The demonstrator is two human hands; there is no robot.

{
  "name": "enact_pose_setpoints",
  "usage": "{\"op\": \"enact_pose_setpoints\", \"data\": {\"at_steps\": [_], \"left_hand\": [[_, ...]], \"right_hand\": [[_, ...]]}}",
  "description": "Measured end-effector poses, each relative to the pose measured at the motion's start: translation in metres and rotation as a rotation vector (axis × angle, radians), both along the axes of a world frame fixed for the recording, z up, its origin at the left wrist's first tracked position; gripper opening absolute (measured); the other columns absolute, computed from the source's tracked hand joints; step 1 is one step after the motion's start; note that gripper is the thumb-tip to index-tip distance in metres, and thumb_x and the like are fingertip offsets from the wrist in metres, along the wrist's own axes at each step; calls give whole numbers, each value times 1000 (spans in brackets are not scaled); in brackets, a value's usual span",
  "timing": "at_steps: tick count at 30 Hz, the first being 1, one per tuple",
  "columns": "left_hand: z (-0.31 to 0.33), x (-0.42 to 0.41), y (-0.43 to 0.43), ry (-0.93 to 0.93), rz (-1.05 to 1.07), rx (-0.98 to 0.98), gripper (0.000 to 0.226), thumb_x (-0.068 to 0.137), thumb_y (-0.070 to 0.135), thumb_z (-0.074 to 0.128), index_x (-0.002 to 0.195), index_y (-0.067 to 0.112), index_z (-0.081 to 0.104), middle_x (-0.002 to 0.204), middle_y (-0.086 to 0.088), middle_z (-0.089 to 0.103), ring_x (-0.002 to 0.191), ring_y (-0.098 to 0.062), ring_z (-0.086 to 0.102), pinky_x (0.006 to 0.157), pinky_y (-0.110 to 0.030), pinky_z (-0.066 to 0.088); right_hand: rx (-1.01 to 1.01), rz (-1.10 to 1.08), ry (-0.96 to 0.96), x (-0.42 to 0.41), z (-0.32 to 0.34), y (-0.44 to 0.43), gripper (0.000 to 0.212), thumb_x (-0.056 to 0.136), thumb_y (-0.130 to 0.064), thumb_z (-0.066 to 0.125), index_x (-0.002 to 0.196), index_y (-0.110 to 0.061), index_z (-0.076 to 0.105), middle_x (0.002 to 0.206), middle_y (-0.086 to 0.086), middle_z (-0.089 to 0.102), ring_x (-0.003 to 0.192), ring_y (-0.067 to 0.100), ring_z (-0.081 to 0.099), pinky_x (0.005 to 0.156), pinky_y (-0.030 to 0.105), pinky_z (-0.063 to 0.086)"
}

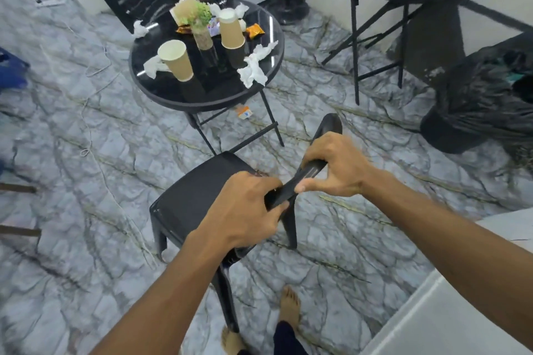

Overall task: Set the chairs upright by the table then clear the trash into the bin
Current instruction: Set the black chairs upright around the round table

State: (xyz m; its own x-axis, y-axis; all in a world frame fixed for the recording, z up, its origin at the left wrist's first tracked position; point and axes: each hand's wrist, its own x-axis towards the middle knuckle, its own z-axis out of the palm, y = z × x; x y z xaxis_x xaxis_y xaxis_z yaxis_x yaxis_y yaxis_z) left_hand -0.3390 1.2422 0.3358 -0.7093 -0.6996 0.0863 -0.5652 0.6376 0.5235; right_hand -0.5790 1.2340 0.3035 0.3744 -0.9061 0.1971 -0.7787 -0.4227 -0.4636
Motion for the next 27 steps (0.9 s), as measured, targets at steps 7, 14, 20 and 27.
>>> {"op": "enact_pose_setpoints", "data": {"at_steps": [7,14,20,27], "left_hand": [[-10,87,61,39,67,354,40,85,64,68,73,27,59,58,-4,53,54,-24,50,58,-44,45],[-39,168,132,36,212,556,33,75,22,74,104,39,73,73,13,70,64,-5,64,60,-19,47],[-51,153,147,12,361,529,23,72,29,64,95,30,64,70,11,64,72,-18,63,58,-32,51],[-75,97,185,97,346,541,9,71,29,52,69,20,53,55,1,54,51,-23,49,47,-32,38]], "right_hand": [[71,172,335,96,17,45,93,70,-100,18,63,-19,64,48,2,53,48,23,48,57,41,42],[59,432,562,185,18,78,103,60,-104,12,61,-15,62,47,3,51,48,25,49,47,32,36],[114,459,614,191,16,79,99,58,-107,21,56,-13,53,48,4,51,47,23,40,49,36,36],[235,422,689,148,-5,118,103,56,-108,20,61,-11,55,50,5,54,49,27,44,53,41,47]]}}
